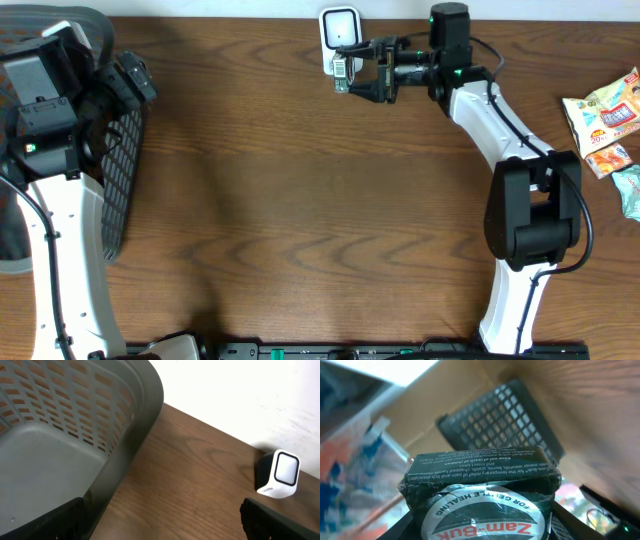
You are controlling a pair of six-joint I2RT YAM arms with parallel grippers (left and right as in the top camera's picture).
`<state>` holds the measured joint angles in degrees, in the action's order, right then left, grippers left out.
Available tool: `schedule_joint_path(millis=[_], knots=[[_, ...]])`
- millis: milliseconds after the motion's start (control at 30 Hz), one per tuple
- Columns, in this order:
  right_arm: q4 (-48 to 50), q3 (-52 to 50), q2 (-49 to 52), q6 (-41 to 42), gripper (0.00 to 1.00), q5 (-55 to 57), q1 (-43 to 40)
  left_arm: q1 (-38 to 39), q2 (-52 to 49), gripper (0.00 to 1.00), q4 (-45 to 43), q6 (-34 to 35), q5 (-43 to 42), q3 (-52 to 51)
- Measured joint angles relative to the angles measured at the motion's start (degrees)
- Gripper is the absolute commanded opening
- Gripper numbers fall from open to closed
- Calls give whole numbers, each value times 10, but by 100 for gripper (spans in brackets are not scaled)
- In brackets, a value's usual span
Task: Scan the item barcode
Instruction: 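Hold the Zam-Buk tin up against the scanner face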
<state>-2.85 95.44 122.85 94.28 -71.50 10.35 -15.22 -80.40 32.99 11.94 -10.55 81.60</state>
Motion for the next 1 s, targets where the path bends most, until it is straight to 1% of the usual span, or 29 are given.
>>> schedule_joint_path(millis=[200,367,533,667,800,1000], knots=[[4,0,0,1,50,-42,0,0,0,98,0,0,0,0],[4,0,0,45,51,-43,-1,0,0,98,0,0,0,0],[5,0,0,95,50,1,-7,0,0,98,0,0,0,0],[5,0,0,124,51,62,-19,0,0,98,0,0,0,0],[5,0,0,134,51,95,-29,0,0,98,0,0,0,0],[5,0,0,134,51,117,-38,0,0,98,0,0,0,0]])
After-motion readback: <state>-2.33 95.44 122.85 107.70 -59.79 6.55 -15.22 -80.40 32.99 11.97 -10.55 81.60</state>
